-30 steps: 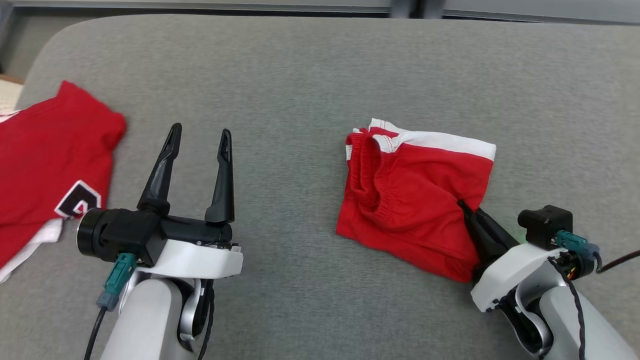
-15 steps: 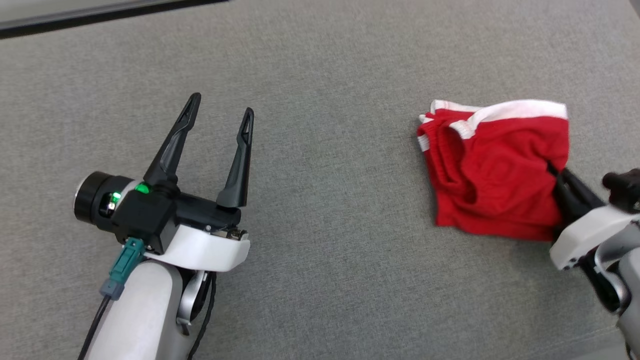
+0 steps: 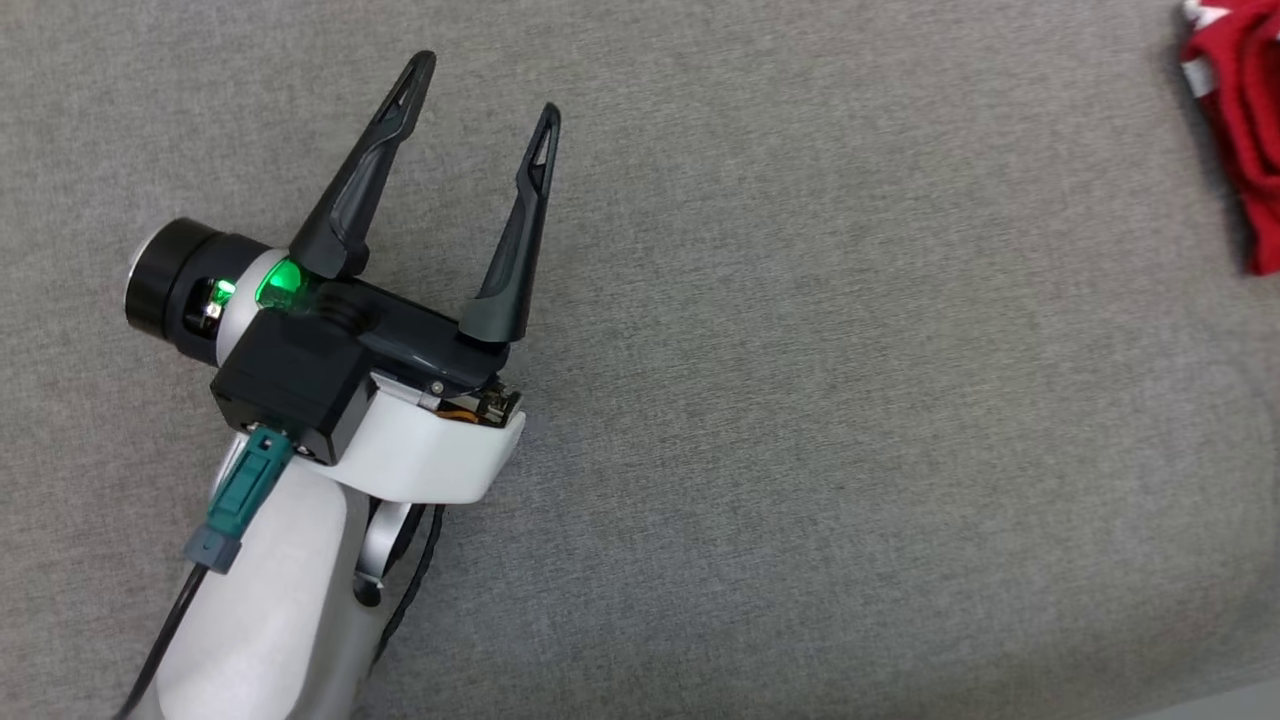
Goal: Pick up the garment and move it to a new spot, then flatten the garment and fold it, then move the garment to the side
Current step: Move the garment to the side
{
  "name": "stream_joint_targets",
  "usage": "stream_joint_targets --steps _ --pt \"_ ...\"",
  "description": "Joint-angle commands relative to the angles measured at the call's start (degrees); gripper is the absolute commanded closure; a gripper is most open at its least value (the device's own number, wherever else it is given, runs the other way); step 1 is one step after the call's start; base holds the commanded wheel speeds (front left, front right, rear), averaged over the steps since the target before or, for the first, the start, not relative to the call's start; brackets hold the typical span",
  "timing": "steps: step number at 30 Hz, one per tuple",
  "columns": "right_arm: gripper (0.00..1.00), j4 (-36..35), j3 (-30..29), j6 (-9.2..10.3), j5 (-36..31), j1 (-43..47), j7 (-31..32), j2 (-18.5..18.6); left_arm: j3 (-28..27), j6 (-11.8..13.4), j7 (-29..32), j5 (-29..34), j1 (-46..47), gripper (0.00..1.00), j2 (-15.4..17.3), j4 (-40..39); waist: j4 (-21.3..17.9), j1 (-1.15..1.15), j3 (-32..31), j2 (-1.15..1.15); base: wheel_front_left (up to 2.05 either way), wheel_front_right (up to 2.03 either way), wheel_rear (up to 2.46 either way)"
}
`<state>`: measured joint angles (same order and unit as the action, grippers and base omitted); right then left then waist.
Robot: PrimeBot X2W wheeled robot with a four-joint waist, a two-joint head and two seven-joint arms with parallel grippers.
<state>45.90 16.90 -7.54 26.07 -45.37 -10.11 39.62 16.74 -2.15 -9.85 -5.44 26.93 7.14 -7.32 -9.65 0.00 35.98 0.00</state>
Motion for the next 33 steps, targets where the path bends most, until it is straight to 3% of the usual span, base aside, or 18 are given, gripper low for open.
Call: stream_joint_targets --steps 1,3,4,5,12,15,24,33 --pt "1.0 2.0 -1.3 0.11 0.7 -2.3 -1.0 0.9 0.1 -0.2 -0.1 0.4 1.7 0.0 0.4 -0.6 2.2 0.0 3.0 0.0 0.0 0.0 0.0" --pt "0.54 3.9 -2.1 0.11 0.9 -3.7 -1.7 0.6 0.0 0.0 -0.2 0.7 2.2 0.0 0.6 -0.7 2.3 0.0 3.9 0.0 0.0 0.0 0.0" --pt "0.03 5.2 -2.9 0.11 1.2 -4.4 -1.8 0.3 0.0 0.1 -0.3 0.7 2.2 0.0 0.6 -0.7 2.3 0.0 4.1 0.0 0.0 0.0 0.0" --pt "0.0 6.7 -3.5 0.11 1.0 -5.0 -2.0 0.0 -0.2 0.3 -0.2 0.7 2.2 0.0 0.7 -0.6 2.2 0.0 4.3 0.0 0.0 0.0 0.0" --pt "0.0 11.8 -8.3 0.11 1.6 -4.3 -4.7 -3.7 -0.4 0.8 -0.9 0.1 1.3 0.0 0.9 0.9 1.1 0.0 2.8 0.0 0.0 0.0 0.0" --pt "0.0 10.0 -11.1 0.11 2.0 -1.2 -5.1 -5.6 -0.6 1.1 -1.4 -0.5 -0.1 0.0 1.1 2.1 0.2 0.0 0.6 0.0 0.0 0.0 0.0" --pt "0.0 -12.3 -23.8 0.1 -2.8 17.1 -5.1 -15.7 -3.0 2.8 -2.3 -3.1 -6.2 0.0 2.0 5.1 -1.6 0.0 -7.8 0.0 0.0 0.0 0.0" --pt "0.0 -31.8 -24.1 0.1 -9.9 30.7 -5.1 -26.3 -5.4 5.1 -3.1 -5.7 -12.8 0.0 1.7 7.0 1.6 0.0 -15.4 0.0 0.0 0.0 0.0"
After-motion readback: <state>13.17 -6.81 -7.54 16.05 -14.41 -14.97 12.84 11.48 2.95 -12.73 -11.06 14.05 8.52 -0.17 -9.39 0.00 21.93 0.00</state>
